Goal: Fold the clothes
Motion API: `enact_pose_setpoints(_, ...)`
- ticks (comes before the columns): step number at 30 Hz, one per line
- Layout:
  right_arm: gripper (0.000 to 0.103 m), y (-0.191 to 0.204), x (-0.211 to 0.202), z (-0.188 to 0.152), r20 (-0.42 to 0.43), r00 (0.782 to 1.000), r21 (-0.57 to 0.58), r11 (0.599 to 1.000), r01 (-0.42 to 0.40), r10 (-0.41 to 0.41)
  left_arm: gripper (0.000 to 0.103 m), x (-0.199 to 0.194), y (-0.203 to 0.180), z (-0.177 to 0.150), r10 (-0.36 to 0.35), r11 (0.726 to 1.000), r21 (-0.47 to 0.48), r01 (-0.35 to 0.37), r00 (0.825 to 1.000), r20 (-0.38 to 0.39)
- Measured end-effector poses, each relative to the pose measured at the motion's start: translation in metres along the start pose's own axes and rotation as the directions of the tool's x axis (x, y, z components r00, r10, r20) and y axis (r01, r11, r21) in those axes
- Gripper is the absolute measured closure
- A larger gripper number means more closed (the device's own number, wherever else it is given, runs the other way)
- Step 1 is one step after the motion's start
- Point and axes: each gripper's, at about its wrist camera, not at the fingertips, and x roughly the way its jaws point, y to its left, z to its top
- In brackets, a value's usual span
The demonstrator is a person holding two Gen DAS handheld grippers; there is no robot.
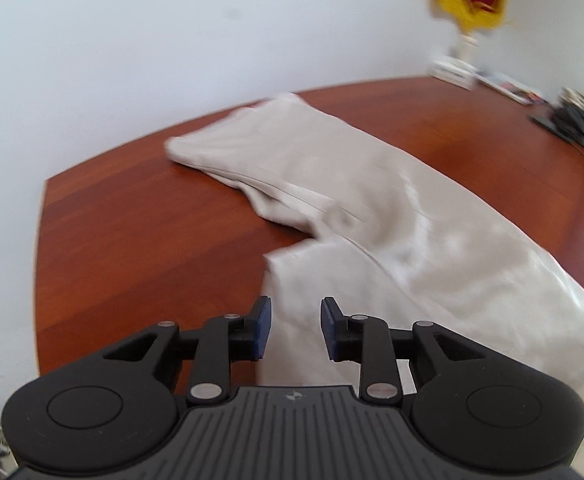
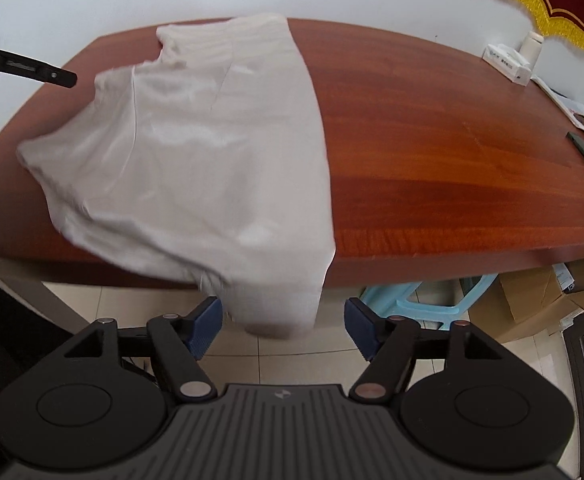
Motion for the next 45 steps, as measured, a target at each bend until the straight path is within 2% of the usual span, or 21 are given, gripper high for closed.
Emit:
enact_pose_setpoints(3,0.028,0.002,0.013,-0.006,-0.006,1.000,0.004,1.000,-0.006,0.006,0.076,0.001,-0.016,-0.011,-0.033,0.998,0.056,0.036,0.999,-0.043)
enact_pose_setpoints(8,0.028,-0.001,0.026,-0.004,0.029,0.999,0.032,0.999,-0.017,0.016,0.076,0.008,-0.030,-0.021,-0.049,0.991,0.116,0.061,0.993,-0.106)
enact_pose_setpoints(10,0.034,-0.001,0.031,-0.003,0.025,0.999,0.026,0.999,-0.029,0.028,0.076,0.012,-0.033,-0.025,-0.051,0.989,0.134,0.069,0.990,-0.133)
enact_pose_setpoints(11,0.046,-0.002,0.033,-0.001,0.019,0.999,0.025,0.999,-0.034,0.034,0.076,0.013,-0.033,-0.027,-0.049,0.988,0.140,0.069,0.989,-0.139)
enact_pose_setpoints(12,0.063,-0.002,0.033,-0.001,0.017,0.999,0.028,0.999,-0.034,0.034,0.076,0.016,-0.034,-0.029,-0.046,0.987,0.148,0.068,0.987,-0.152)
enact_pose_setpoints(14,0.084,-0.007,0.033,0.001,0.009,0.999,0.057,0.998,-0.034,0.033,0.076,0.019,-0.034,-0.032,-0.044,0.985,0.156,0.072,0.984,-0.172)
enact_pose_setpoints(16,0.090,-0.013,0.029,0.004,0.002,1.000,0.083,0.996,-0.021,0.021,0.076,0.020,-0.035,-0.036,-0.051,0.984,0.159,0.081,0.981,-0.189)
enact_pose_setpoints(18,0.092,-0.016,0.025,0.007,-0.003,1.000,0.080,0.997,-0.002,0.003,0.077,0.018,-0.036,-0.037,-0.061,0.983,0.158,0.092,0.979,-0.193)
enact_pose_setpoints(23,0.093,-0.021,0.017,0.024,-0.031,0.996,-0.028,0.996,0.082,-0.083,0.077,0.016,-0.044,-0.038,-0.088,0.988,0.110,0.112,0.975,-0.206)
enact_pose_setpoints(28,0.093,-0.037,0.015,0.043,-0.051,0.987,-0.130,0.981,0.143,-0.151,0.077,0.012,-0.072,-0.040,-0.108,0.987,0.098,0.131,0.972,-0.209)
enact_pose_setpoints(39,0.094,-0.128,0.024,0.082,-0.047,0.974,-0.306,0.931,0.199,-0.224,0.077,0.020,-0.156,-0.024,-0.191,0.978,0.046,0.204,0.959,-0.207)
enact_pose_setpoints(45,0.094,-0.182,0.040,0.108,-0.029,0.974,-0.403,0.895,0.194,-0.224,0.077,0.040,-0.207,-0.006,-0.195,0.980,-0.001,0.198,0.961,-0.195)
